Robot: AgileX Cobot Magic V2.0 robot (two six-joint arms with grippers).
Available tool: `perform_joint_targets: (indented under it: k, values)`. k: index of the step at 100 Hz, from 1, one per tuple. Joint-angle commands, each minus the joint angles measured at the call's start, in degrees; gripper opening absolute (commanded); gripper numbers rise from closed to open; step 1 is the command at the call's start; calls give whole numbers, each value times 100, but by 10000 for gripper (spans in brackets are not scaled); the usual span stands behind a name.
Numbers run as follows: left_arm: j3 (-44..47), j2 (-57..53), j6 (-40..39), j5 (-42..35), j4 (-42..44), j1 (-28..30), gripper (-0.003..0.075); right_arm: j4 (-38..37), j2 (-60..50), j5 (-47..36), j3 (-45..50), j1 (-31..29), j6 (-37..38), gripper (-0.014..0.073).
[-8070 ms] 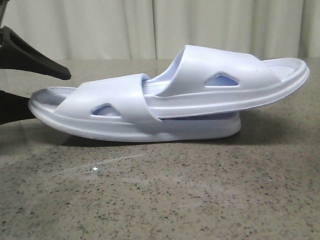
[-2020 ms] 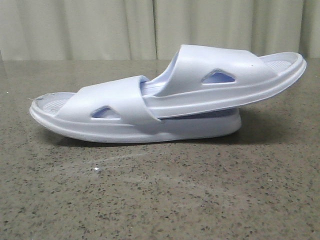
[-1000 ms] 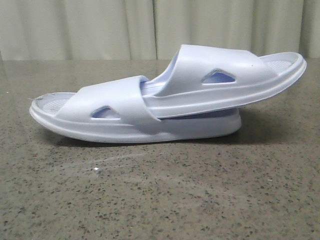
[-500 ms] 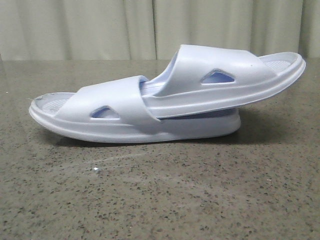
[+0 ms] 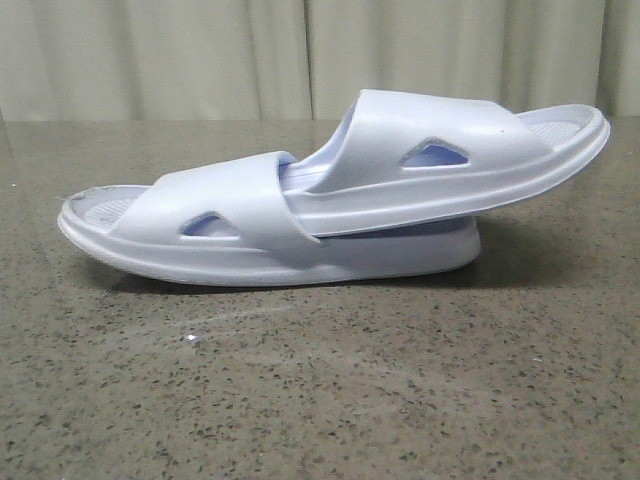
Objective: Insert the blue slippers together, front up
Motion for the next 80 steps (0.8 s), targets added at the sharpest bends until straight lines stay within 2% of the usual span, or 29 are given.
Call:
perform_joint_targets:
  k: [1,36,80]
  values:
    - [51,-170,-56,-463,-38,-4,16,-113,-98,-425,38,-36,115,-107]
    - [51,-170,-56,-463,-38,-4,16,-116,-398,-696,695,-36,281,-107]
    - [51,-170,-56,-463,-38,-4,16,-195,-398,-560,695,-36,281,-107]
